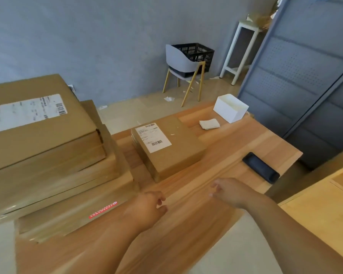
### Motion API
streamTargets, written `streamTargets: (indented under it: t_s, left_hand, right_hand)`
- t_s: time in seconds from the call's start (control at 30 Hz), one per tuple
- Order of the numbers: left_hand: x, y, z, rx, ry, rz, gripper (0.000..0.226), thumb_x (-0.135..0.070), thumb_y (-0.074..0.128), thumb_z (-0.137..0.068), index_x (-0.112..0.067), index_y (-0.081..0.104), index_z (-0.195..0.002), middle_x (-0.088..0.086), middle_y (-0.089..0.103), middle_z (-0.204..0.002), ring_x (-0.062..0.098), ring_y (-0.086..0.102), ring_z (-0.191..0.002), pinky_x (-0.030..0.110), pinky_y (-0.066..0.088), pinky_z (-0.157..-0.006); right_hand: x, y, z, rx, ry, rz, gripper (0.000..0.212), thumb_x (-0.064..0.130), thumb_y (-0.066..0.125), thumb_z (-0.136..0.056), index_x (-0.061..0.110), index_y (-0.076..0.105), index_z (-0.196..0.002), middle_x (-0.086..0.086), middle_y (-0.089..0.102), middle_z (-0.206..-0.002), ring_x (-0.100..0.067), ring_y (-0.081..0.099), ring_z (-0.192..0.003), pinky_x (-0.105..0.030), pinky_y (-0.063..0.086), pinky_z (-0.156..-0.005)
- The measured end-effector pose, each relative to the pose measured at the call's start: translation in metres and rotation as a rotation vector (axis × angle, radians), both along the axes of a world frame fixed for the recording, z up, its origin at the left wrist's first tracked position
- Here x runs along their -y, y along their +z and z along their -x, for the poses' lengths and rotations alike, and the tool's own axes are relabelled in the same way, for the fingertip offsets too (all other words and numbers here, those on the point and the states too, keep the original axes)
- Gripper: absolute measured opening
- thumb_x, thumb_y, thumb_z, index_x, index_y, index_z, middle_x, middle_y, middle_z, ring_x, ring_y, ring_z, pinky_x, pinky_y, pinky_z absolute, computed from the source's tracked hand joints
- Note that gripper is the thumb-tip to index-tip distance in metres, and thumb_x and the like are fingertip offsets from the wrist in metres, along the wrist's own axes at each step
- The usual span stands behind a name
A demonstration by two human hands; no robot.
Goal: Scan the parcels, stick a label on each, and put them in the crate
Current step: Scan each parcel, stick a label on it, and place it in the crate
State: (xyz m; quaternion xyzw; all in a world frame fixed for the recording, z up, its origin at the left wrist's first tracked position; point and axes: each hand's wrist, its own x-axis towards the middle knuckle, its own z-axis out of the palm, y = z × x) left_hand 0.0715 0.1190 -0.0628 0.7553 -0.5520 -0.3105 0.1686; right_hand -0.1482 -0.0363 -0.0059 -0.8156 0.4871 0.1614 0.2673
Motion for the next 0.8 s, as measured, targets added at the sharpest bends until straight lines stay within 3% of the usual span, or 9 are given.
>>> streamTargets:
  t_s: [0.17, 0.27, 0.37, 0.43, 0.5, 0.63, 0.8]
  left_hand:
    - [0.059, -0.013, -0.003, -0.072, 0.242, 0.055, 0.042, -0.044, 0.056, -0.088, -0.022, 0.051, -0.123, -0.004, 0.045, -0.115, 0.011, 0.051, -0.092, 0.022, 0.04, -0.078]
    - [0.091, -0.019, -0.003, -0.089, 0.49, 0.129, 0.058, -0.045, 0.058, -0.087, -0.016, 0.038, -0.133, 0.001, 0.031, -0.125, 0.011, 0.045, -0.091, 0.023, 0.034, -0.085]
    - [0.12, -0.03, -0.003, -0.1, 0.737, 0.067, 0.074, -0.052, 0.054, -0.087, -0.017, 0.021, -0.144, 0.011, 0.017, -0.143, 0.033, 0.034, -0.125, 0.044, 0.032, -0.102]
    - [0.134, -0.037, -0.001, -0.154, 0.888, 0.028, 0.083, -0.055, 0.052, -0.086, -0.018, 0.01, -0.148, 0.014, 0.01, -0.151, 0.038, 0.02, -0.135, 0.051, 0.026, -0.107]
    - [0.144, -0.045, 0.0, -0.232, 1.013, 0.012, 0.087, -0.054, 0.052, -0.086, -0.014, 0.007, -0.149, 0.017, 0.015, -0.152, 0.036, 0.02, -0.138, 0.05, 0.024, -0.108]
    - [0.155, -0.054, 0.009, -0.27, 1.11, 0.011, 0.061, -0.045, 0.057, -0.088, -0.012, 0.036, -0.135, 0.015, 0.054, -0.128, 0.033, 0.052, -0.113, 0.042, 0.044, -0.094]
    - [0.156, -0.059, 0.032, -0.322, 1.188, 0.034, 0.071, -0.043, 0.068, -0.081, -0.012, 0.037, -0.136, 0.009, 0.053, -0.128, 0.025, 0.054, -0.106, 0.031, 0.042, -0.082]
  right_hand:
    - [0.063, -0.03, 0.002, -0.001, -0.075, 0.042, 0.043, 0.046, 0.055, -0.091, 0.024, 0.052, -0.127, -0.002, 0.058, -0.124, -0.02, 0.057, -0.104, -0.036, 0.049, -0.089]
    - [0.107, -0.045, -0.004, 0.021, -0.107, 0.069, 0.04, 0.045, 0.054, -0.091, 0.024, 0.053, -0.125, 0.001, 0.06, -0.116, -0.017, 0.06, -0.093, -0.033, 0.05, -0.078]
    - [0.151, -0.056, -0.015, 0.072, -0.073, 0.126, 0.036, 0.046, 0.055, -0.09, 0.024, 0.057, -0.118, 0.003, 0.062, -0.112, -0.018, 0.058, -0.096, -0.031, 0.048, -0.076]
    - [0.177, -0.062, -0.022, 0.125, -0.054, 0.138, 0.033, 0.046, 0.055, -0.09, 0.026, 0.057, -0.116, 0.005, 0.063, -0.109, -0.017, 0.058, -0.095, -0.032, 0.048, -0.075]
    - [0.196, -0.066, -0.028, 0.155, 0.001, 0.137, 0.034, 0.046, 0.055, -0.09, 0.028, 0.055, -0.12, 0.007, 0.063, -0.112, -0.016, 0.059, -0.098, -0.032, 0.049, -0.077]
    - [0.222, -0.074, -0.038, 0.209, 0.13, 0.086, 0.045, 0.042, 0.055, -0.092, 0.024, 0.048, -0.132, 0.003, 0.054, -0.131, -0.018, 0.053, -0.117, -0.033, 0.046, -0.092]
    - [0.234, -0.079, -0.045, 0.288, 0.185, 0.015, 0.056, 0.039, 0.057, -0.091, 0.02, 0.038, -0.14, -0.001, 0.04, -0.141, -0.019, 0.044, -0.124, -0.032, 0.039, -0.1]
